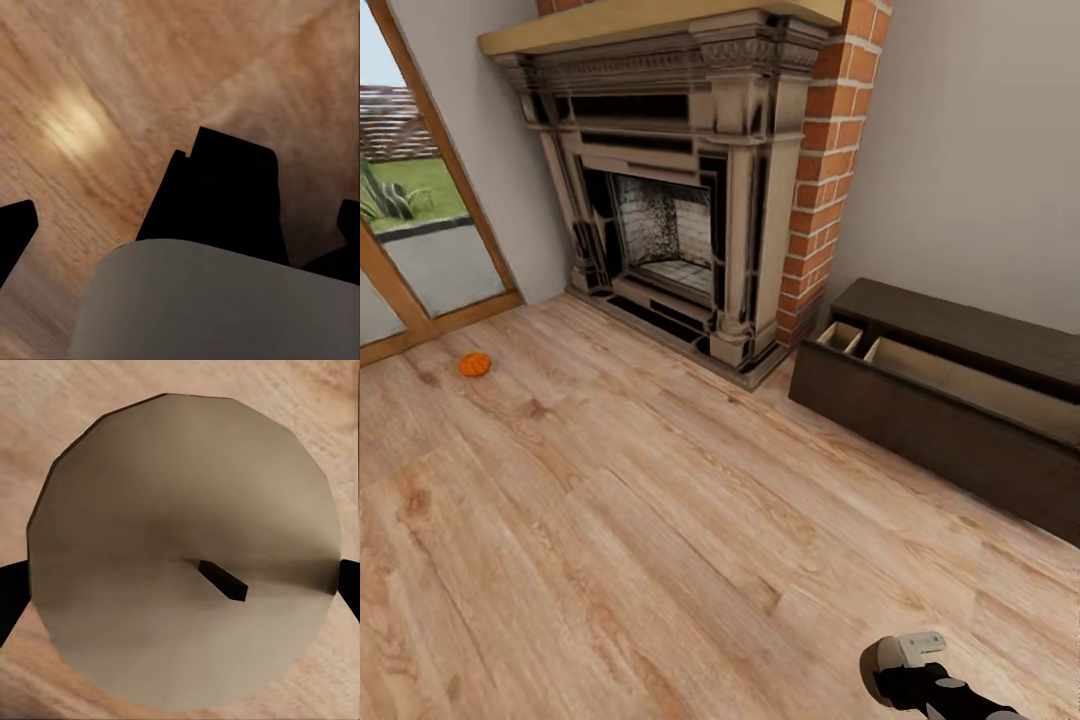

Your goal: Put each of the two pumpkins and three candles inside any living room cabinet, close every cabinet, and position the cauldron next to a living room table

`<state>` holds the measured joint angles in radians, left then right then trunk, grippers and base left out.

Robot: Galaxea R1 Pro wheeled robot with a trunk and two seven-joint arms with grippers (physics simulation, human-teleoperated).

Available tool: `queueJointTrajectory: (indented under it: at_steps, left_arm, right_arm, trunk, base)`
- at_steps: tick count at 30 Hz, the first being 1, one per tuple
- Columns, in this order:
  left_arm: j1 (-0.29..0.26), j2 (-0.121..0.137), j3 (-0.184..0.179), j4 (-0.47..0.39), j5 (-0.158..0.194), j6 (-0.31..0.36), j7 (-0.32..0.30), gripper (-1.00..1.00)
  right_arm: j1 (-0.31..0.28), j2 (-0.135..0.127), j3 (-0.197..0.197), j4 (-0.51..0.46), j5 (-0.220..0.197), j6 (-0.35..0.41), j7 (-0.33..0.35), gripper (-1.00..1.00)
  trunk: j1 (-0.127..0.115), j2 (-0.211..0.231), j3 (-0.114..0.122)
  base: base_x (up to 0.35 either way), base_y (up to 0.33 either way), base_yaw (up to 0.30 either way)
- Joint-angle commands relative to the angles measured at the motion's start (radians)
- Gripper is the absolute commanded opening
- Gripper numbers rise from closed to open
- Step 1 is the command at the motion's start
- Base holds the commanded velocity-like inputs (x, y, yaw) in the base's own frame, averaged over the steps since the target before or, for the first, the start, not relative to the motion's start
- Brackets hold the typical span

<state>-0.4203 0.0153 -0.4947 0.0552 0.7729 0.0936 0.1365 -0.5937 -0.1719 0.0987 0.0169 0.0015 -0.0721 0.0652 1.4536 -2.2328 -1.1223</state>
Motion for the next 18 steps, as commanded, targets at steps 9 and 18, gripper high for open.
queueJointTrajectory:
  at_steps: [9, 18]
  left_arm:
    - [0.0, 0.0, -0.001, 0.0, -0.003, 0.0, 0.0, 1.0]
    - [0.0, 0.0, -0.002, 0.0, -0.002, 0.0, 0.0, 1.0]
  right_arm:
    - [0.0, 0.0, 0.0, 0.0, 0.0, 0.0, -0.001, -1.0]
    - [0.0, 0.0, -0.001, 0.0, 0.0, 0.0, -0.001, -1.0]
  trunk:
    - [0.0, 0.0, 0.006]
    - [0.0, 0.0, 0.013]
  base:
    - [0.271, 0.029, -0.281]
    - [0.273, 0.0, -0.28]
